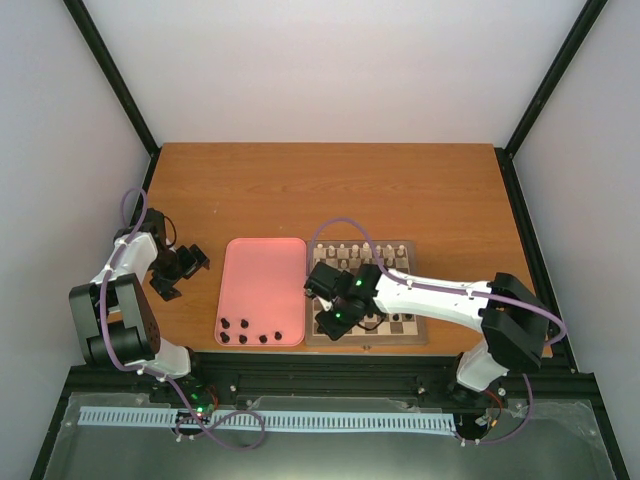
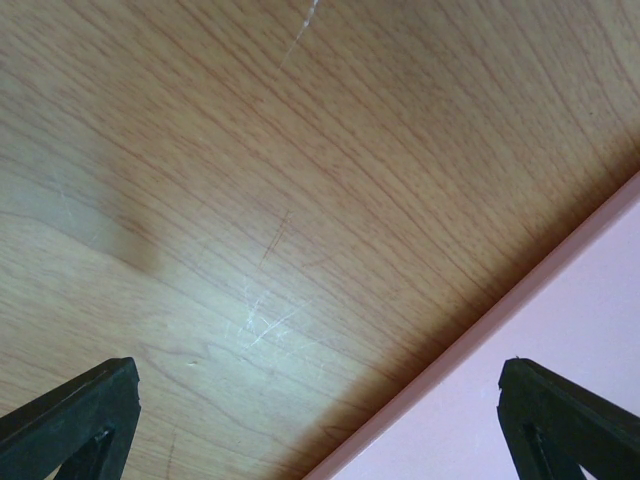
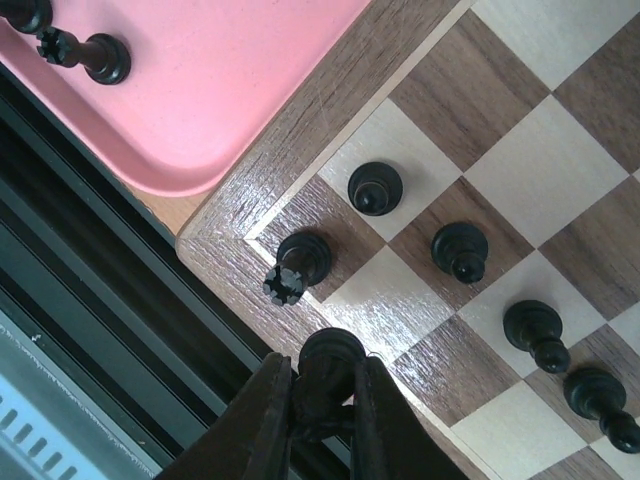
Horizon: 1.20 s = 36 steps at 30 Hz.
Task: Set up the chess pieces on the board
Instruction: Place the chess piece on the chessboard.
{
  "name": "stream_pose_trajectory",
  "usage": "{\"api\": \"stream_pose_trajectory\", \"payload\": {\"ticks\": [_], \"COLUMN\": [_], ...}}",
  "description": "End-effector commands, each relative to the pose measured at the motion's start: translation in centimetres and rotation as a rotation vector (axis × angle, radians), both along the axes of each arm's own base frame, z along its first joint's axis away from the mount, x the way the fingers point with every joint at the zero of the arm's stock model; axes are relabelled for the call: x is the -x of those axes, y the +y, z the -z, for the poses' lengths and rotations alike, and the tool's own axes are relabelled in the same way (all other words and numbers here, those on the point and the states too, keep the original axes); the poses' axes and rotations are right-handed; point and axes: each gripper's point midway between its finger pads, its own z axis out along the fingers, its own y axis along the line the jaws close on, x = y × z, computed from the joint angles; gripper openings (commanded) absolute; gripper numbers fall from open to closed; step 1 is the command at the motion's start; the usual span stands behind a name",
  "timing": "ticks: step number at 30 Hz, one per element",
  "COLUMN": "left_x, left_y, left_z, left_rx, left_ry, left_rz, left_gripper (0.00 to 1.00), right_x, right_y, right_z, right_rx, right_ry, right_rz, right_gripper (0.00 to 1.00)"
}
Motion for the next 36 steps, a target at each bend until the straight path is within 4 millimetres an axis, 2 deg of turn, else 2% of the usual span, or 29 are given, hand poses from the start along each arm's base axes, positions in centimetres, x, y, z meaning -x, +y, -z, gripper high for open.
{"api": "stream_pose_trajectory", "payload": {"ticks": [1, 13, 36], "left_x": [-1.0, -1.0, -1.0], "left_y": [0.3, 0.4, 0.4], "left_z": [-1.0, -0.8, -0.8], "left_rx": [-0.024, -0.026, -0.027], "left_ry": [-0.042, -0.034, -0.035], "left_rz": [0.023, 0.023, 0.023], "left_gripper": [1.0, 1.0, 1.0], "right_x": [-0.6, -0.4, -0.8], "right_y": [0.3, -0.6, -0.6], "right_z": [0.8, 1.9, 1.9], "right_rx": [-0.002, 0.026, 0.031], "right_ry": [-0.004, 0.018, 0.005], "right_rz": [0.023, 0.045, 0.053], "right_gripper": [0.03, 0.03, 0.11]}}
